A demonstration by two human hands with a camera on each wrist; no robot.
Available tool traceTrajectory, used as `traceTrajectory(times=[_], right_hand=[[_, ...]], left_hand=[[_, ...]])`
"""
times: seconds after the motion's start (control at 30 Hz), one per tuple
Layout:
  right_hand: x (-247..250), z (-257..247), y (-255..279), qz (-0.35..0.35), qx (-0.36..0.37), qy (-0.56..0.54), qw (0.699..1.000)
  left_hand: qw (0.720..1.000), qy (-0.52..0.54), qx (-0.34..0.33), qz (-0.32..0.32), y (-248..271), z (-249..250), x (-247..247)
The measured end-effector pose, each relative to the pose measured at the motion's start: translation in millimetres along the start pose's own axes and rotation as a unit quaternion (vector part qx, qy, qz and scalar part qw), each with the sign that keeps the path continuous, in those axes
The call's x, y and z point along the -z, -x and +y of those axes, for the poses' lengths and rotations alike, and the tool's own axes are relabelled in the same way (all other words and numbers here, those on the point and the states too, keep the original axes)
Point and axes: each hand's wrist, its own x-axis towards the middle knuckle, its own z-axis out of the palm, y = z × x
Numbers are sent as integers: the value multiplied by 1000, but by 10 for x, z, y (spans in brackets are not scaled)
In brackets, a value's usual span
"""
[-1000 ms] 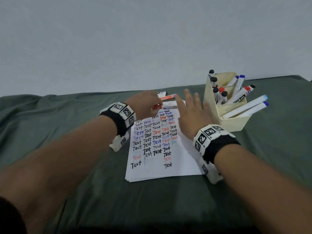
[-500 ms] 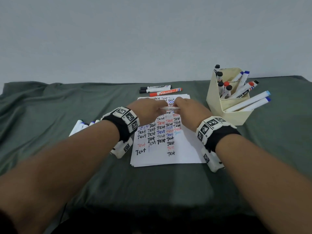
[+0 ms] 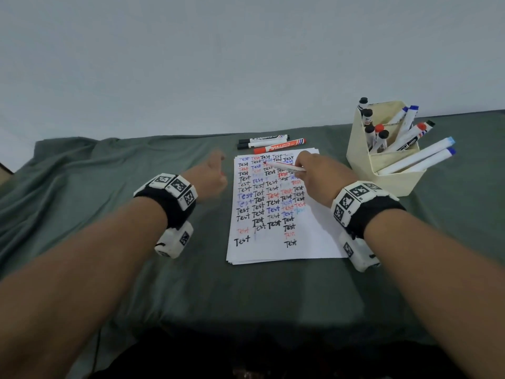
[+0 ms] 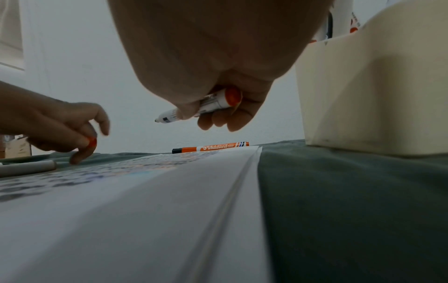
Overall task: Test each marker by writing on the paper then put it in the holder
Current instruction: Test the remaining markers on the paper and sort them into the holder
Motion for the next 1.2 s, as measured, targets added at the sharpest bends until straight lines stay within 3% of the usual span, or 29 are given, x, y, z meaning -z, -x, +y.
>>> traceTrajectory(times=[0.13,0.37,0.57,0.73,0.8,0.87,0.93,1.0,1.2], right_hand=[[4,-12,2,-3,-1,-3,1000],[5,-16,3,-12,-5,2,1000],[-17,1,-17,-16,-2,10,1000],[-43,36,-17,16,16,-30,999],[-41,42,-1,24,40,-36,998],[-36,49,-15,16,52,-4,999],[-32,47,-26,3,50,33,998],[-37,43,-23,2,46,20,999],[35,5,16,32,58,-128,990]], left_hand=[[991,-123,-2,-55,74,-214,166],[977,-193,-68,-61,89,-212,174],[985,-162,-9,-58,75,-204,121],[979,-186,-70,32,274,91,38],[979,-179,-78,-51,362,273,-106],[965,-195,-46,-169,431,385,-262],[952,-192,-19,-239,448,400,-379],[948,-178,-12,-264,447,380,-456],[956,-161,-9,-247,404,319,-565]])
